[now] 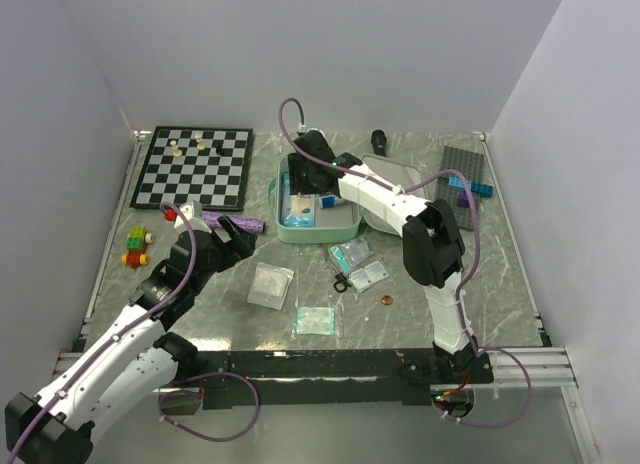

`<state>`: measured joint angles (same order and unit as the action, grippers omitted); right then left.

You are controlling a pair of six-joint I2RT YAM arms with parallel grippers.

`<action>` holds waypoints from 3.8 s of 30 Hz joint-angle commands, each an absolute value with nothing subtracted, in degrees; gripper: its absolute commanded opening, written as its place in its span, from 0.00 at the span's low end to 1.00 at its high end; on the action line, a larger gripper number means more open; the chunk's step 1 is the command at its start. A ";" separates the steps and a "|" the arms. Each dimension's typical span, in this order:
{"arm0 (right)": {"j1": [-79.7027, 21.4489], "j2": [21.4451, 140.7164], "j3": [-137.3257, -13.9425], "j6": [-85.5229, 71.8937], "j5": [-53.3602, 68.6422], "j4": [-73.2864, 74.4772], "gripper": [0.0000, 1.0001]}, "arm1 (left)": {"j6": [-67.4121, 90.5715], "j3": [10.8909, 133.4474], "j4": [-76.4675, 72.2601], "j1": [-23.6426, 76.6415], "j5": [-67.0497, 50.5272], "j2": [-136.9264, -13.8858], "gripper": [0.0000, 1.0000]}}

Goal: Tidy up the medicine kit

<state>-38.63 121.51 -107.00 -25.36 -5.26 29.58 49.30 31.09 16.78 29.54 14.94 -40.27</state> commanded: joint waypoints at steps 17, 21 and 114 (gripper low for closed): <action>-38.32 131.22 -109.59 -23.11 -4.13 32.34 0.21 | 50.80 31.29 12.92 29.53 12.39 -43.59 0.97; -37.88 132.10 -110.74 -23.55 -5.18 32.43 0.21 | 50.19 31.46 13.09 29.53 13.01 -44.03 0.97; -63.90 109.32 -79.53 -15.12 -9.93 25.04 0.54 | 60.03 25.84 25.14 29.44 23.55 -24.53 0.95</action>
